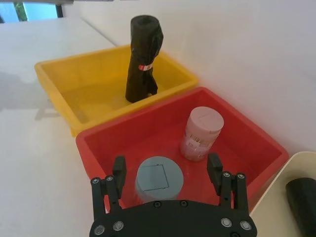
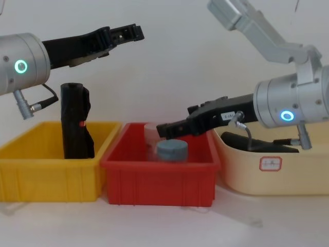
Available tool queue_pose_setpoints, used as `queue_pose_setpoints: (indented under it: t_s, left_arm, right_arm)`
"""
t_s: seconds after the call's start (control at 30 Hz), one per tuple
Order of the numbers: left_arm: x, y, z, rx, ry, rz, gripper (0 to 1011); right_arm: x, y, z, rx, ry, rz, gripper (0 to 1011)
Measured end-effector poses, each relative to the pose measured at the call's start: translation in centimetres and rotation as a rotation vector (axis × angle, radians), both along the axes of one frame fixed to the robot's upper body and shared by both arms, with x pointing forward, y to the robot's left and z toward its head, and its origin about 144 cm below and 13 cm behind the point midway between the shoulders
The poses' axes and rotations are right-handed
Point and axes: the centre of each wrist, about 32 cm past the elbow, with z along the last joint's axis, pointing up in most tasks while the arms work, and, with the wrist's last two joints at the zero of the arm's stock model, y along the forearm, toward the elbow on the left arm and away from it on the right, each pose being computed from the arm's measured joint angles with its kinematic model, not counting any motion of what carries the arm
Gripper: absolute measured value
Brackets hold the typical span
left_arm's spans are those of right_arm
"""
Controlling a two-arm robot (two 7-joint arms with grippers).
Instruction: Pick up the garbage bag with the one hand and transfer it to the other hand.
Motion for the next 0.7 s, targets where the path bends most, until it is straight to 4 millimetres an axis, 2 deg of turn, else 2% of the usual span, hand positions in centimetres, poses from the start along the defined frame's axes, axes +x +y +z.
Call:
queue_pose_setpoints:
  t_s: [0.7]
  left_arm:
    - [0.0, 0.0, 0.0, 0.000, 0.000, 0.000, 1001]
  right_arm:
    - [1.1, 0.7, -1.1, -0.060, 0.035, 0.039, 1004]
